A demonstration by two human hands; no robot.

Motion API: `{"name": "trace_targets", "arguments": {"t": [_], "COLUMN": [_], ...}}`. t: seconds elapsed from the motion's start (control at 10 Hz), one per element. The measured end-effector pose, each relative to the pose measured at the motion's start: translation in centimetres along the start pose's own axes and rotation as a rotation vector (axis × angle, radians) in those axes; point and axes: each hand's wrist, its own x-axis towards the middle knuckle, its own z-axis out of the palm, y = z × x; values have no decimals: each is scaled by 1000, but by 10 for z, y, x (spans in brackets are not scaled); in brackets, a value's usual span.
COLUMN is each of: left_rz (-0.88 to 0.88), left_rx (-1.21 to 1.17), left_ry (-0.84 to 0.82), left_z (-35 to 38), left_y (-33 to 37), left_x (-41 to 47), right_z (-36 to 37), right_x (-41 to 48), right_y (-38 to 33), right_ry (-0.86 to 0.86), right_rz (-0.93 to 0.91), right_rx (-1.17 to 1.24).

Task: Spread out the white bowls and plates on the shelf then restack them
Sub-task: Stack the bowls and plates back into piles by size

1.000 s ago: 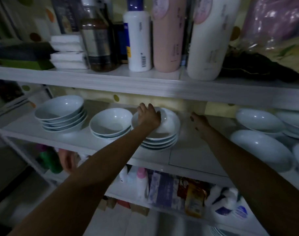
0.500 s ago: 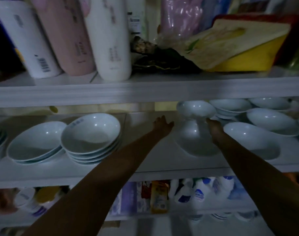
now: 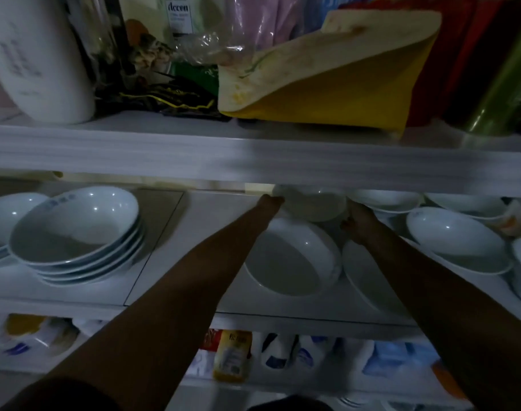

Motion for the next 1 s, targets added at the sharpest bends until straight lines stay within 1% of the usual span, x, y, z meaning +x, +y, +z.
{"name": "trace_targets", "arguments": {"t": [0.1,0.2,0.3,0.4,0.5,0.6,0.7,0.8,0.9,1.0], "left_rz": [27,-20,-67,-89,-67,-58,-37,-31,1,62], "left_rx": [-129,-226,-250,-110,38,-3,-279,-453,-572,-621], "left_ry": [-15,-28,-14,-63,-12,-13,58,90,83,131], "left_z": [7,7,5,4,3,-1,3,9,6,1], "left_y": [-5,4,6,7,9,6,5,11,16,20], "left_x": [28,27,33,36,35,36,28,17,6,-12], "right_z": [13,14,11,10,13,10,9,6,-2,-6], "right_x": [-19,-8,2,2,-9,-13,-11,-15,-26,-32], "right_y": [-42,-39,-37,-43,-46,-45,-56,-69,-76,-83], "right_ry": [76,12,8,37,13,-13,-14,28,-59,-32], "right_rz": [447,444,456,499,471,434,456,399,300,292], "right_rx": [492,476,441,384,407,358,401,621,659,583]}}
